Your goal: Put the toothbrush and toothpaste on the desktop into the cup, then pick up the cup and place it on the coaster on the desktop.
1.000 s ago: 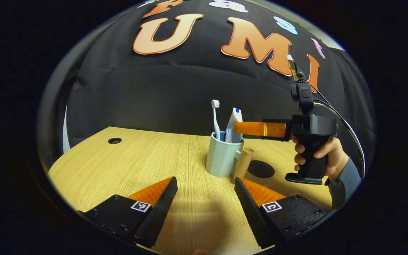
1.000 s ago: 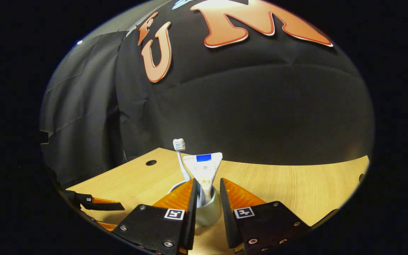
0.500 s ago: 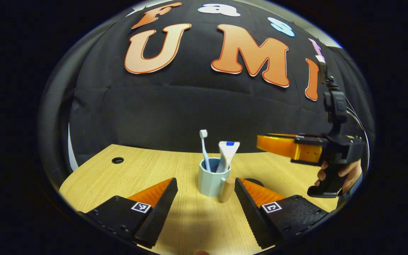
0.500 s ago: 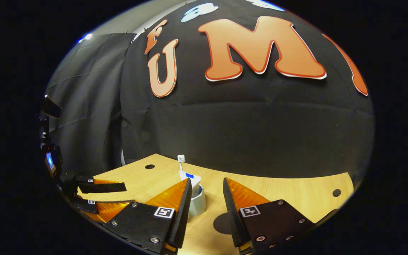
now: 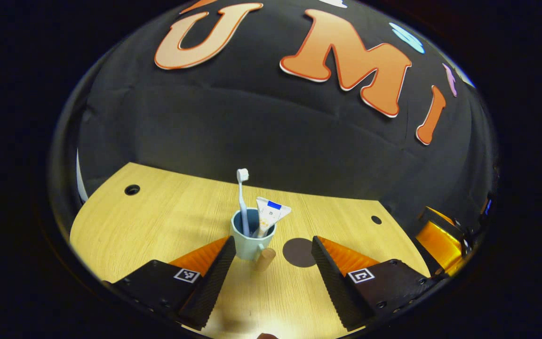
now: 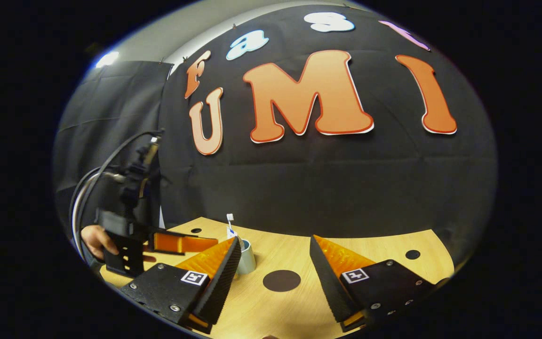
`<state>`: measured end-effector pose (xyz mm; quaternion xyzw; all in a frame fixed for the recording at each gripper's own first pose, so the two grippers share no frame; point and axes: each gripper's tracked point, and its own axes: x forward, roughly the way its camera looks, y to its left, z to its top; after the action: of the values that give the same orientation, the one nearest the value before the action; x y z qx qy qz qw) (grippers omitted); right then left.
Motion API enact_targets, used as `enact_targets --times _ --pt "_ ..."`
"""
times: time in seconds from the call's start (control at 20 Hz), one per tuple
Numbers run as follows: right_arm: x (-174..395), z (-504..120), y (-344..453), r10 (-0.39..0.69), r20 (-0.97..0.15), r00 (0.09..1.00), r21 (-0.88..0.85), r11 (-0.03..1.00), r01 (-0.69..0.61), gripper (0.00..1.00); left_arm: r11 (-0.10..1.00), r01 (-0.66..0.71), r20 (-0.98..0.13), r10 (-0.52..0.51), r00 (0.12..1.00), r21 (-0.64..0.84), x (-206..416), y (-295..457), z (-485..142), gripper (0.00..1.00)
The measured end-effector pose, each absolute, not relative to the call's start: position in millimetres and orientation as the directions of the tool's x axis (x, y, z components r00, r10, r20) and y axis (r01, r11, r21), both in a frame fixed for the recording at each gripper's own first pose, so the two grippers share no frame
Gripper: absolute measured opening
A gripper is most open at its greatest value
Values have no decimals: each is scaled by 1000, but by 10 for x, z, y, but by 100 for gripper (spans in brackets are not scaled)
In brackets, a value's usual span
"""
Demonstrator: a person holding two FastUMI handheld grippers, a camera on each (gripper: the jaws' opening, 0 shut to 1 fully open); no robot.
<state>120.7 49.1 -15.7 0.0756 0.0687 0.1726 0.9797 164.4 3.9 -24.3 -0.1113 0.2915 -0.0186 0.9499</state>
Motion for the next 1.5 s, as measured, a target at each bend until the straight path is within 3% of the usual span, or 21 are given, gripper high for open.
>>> enact_targets --times 0.4,0.75,0.8,0.95,1.1,1.15,1.2,1.25,1.3,1.35,1.45,1.5 --pt "584 -194 -61 319 -74 945 109 944 -310 95 974 -173 -770 -3 638 -147 1859 58 -865 98" --pt "360 -207 -160 337 -41 941 116 937 -331 96 976 -219 -848 110 519 -7 1986 47 -1223 93" --pt "332 -213 -135 350 -36 936 134 930 -343 96 975 -223 -849 130 512 14 1994 63 -1249 98" --pt "222 -335 -73 382 -45 923 175 913 -369 96 971 -233 -857 163 489 52 2025 87 -1305 95" --pt "158 -371 -149 362 -46 931 142 925 -352 97 961 -272 -871 176 458 51 2010 118 -1472 85" --pt "118 -373 -135 374 -42 927 145 920 -364 97 958 -281 -875 184 448 58 1998 134 -1519 76" --pt "54 -385 -93 396 -39 917 153 910 -386 97 955 -291 -877 191 442 61 1981 169 -1568 59" --pt "17 -393 -85 403 -36 914 157 906 -393 100 954 -295 -881 182 436 51 1974 158 -1582 55" --pt "14 -377 -84 404 -28 914 158 905 -395 97 954 -297 -883 173 436 40 1964 151 -1599 43" --pt "16 -372 -102 399 -24 917 158 907 -391 100 952 -304 -886 173 430 37 1973 174 -1639 42" --pt "5 -406 -129 392 -27 919 160 910 -384 100 953 -302 -883 172 436 36 1954 147 -1632 26" --pt "4 -414 -149 388 -28 921 161 911 -379 100 953 -301 -880 169 444 31 1941 160 -1613 26"
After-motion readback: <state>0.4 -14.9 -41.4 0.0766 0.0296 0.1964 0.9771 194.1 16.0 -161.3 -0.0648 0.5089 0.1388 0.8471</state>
